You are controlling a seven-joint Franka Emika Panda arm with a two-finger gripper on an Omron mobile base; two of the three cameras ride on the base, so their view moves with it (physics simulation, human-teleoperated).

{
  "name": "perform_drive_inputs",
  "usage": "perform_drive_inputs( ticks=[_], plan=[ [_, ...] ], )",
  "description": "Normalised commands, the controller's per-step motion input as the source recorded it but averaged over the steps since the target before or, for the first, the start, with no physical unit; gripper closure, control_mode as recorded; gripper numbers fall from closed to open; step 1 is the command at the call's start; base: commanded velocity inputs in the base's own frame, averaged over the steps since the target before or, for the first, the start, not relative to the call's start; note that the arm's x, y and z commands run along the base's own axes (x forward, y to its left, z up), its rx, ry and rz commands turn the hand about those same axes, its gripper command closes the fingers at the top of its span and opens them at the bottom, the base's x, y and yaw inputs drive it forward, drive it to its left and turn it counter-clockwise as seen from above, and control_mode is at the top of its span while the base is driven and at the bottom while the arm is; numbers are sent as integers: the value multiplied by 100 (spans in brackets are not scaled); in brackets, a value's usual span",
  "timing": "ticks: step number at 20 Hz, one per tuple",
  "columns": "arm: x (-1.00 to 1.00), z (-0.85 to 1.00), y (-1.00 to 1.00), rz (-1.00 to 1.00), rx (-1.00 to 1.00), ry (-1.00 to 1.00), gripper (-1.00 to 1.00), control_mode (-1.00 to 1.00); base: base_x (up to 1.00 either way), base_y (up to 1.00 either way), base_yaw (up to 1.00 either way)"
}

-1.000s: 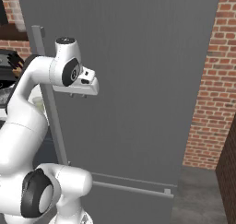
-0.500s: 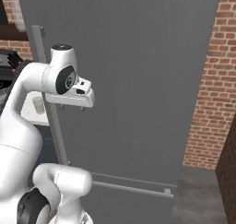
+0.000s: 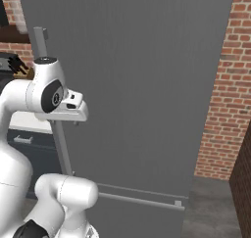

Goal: Grab a lemon wedge from the fridge and one ice cube from the ice bowl, and put them in the glass of lemonade.

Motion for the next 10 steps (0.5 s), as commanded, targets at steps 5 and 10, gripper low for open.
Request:
perform_drive_inputs(
  ticks=[5,10],
  plan=[
    [0,0,7,0,0,0,-100,100,0,16,-1],
    [0,0,0,0,0,0,-100,100,0,54,-17]
  ],
)
